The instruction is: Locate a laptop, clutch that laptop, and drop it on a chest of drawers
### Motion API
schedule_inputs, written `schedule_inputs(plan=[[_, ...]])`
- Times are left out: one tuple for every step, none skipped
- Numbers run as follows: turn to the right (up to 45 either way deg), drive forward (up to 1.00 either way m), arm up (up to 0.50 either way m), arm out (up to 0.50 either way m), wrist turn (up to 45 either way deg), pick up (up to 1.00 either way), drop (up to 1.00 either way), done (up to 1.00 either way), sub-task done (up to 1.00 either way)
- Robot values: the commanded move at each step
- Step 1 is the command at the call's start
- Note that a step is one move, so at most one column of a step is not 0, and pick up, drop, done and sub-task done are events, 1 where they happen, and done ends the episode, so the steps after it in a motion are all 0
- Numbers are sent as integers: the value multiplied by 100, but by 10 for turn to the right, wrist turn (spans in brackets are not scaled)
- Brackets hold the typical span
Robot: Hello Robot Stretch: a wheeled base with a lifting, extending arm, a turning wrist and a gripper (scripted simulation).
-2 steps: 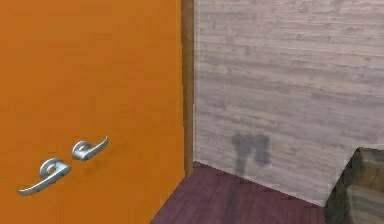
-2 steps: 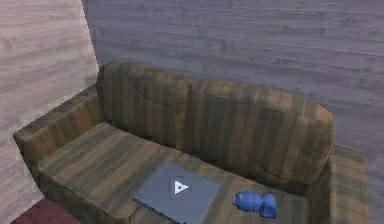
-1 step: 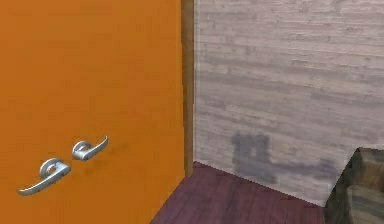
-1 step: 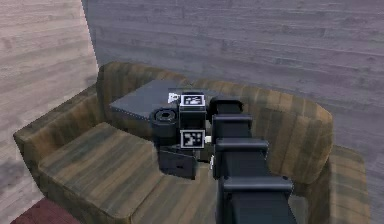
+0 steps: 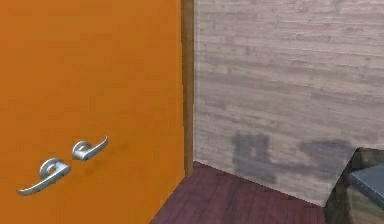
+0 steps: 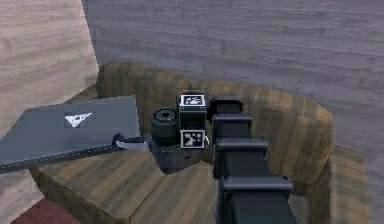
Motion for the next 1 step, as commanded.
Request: schedule_inputs(plan=[[0, 0, 0, 0, -450, 0, 0, 0, 0]])
